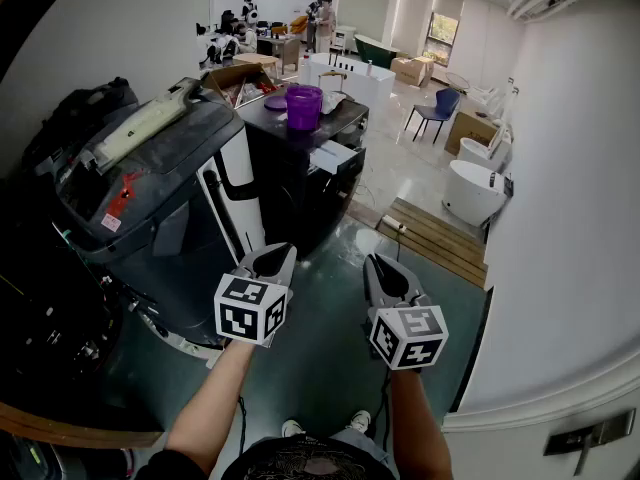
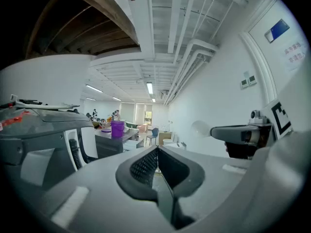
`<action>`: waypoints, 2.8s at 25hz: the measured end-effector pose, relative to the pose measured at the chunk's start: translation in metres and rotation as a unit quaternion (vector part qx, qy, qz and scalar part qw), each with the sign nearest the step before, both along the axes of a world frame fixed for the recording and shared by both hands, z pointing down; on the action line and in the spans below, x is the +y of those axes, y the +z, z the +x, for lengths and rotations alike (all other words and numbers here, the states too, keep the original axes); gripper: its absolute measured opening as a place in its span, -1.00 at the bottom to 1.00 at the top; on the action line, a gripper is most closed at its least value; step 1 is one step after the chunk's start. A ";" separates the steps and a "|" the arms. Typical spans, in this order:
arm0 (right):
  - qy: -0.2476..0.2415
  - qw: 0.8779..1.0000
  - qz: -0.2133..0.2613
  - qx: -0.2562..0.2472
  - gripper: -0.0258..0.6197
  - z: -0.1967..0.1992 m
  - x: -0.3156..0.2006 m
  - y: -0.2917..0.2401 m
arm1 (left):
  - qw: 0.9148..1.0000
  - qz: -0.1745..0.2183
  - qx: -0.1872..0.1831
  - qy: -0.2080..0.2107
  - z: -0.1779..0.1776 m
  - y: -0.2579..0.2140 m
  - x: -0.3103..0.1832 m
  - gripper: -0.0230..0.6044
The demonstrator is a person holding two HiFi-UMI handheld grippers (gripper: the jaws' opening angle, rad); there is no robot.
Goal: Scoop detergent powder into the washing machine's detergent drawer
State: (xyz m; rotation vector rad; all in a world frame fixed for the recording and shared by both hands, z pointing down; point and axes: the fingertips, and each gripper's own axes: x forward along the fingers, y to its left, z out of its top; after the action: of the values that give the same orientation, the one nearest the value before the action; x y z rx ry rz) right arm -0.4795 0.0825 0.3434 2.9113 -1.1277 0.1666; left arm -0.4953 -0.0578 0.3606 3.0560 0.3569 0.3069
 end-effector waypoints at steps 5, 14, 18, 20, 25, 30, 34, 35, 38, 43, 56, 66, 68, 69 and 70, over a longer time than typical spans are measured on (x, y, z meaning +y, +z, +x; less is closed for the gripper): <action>0.000 1.000 -0.003 -0.002 -0.81 -0.001 -0.003 0.000 | 1.000 -0.001 0.000 0.008 0.002 0.000 -0.002 -0.93; -0.002 1.000 -0.011 -0.008 -0.81 0.009 0.001 0.004 | 1.000 -0.005 -0.003 0.017 0.017 0.006 0.004 -0.93; -0.001 1.000 -0.006 -0.015 -0.81 0.026 0.011 0.008 | 1.000 -0.001 -0.006 0.019 0.034 0.009 0.013 -0.93; -0.001 1.000 -0.002 -0.018 -0.81 0.038 0.016 0.010 | 1.000 0.001 -0.008 0.019 0.045 0.010 0.017 -0.93; -0.011 1.000 0.002 -0.019 -0.81 0.081 0.026 0.014 | 1.000 0.009 -0.012 0.014 0.087 0.011 0.030 -0.93; -0.022 1.000 0.009 -0.018 -0.81 0.137 0.043 0.008 | 1.000 0.015 -0.013 0.011 0.142 0.004 0.054 -0.93; -0.033 0.999 0.011 -0.019 -0.81 0.182 0.061 0.005 | 1.000 0.019 -0.012 0.003 0.185 -0.003 0.076 -0.93; -0.036 0.999 0.011 -0.019 -0.81 0.192 0.065 0.004 | 1.000 0.020 -0.012 0.001 0.195 -0.003 0.082 -0.93; -0.042 0.999 0.012 -0.016 -0.81 0.222 0.083 0.002 | 1.000 0.020 -0.011 -0.006 0.224 -0.005 0.099 -0.93; -0.053 0.998 0.014 -0.012 -0.81 0.263 0.113 -0.004 | 1.000 0.018 -0.008 -0.017 0.261 -0.012 0.129 -0.93; -0.081 0.996 0.019 -0.013 -0.81 0.313 0.137 -0.004 | 0.998 0.032 -0.008 -0.045 0.301 -0.016 0.153 -0.93; -0.107 0.994 0.014 -0.013 -0.81 0.345 0.100 0.004 | 0.997 0.026 -0.005 -0.075 0.330 -0.008 0.115 -0.93; -0.111 0.994 0.012 -0.012 -0.81 0.356 0.090 0.005 | 0.997 0.023 -0.005 -0.079 0.341 -0.005 0.105 -0.93; -0.113 0.993 0.010 -0.012 -0.81 0.362 0.084 0.005 | 0.996 0.023 -0.006 -0.080 0.348 -0.004 0.100 -0.93; -0.114 0.993 0.009 -0.011 -0.81 0.369 0.078 0.006 | 0.996 0.022 -0.006 -0.081 0.354 -0.003 0.094 -0.93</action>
State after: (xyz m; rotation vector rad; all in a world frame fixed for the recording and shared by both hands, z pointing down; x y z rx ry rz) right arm -0.1105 0.1608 0.3493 2.7721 -1.4608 0.1869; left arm -0.1409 0.0364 0.3579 3.0994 0.1010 0.3291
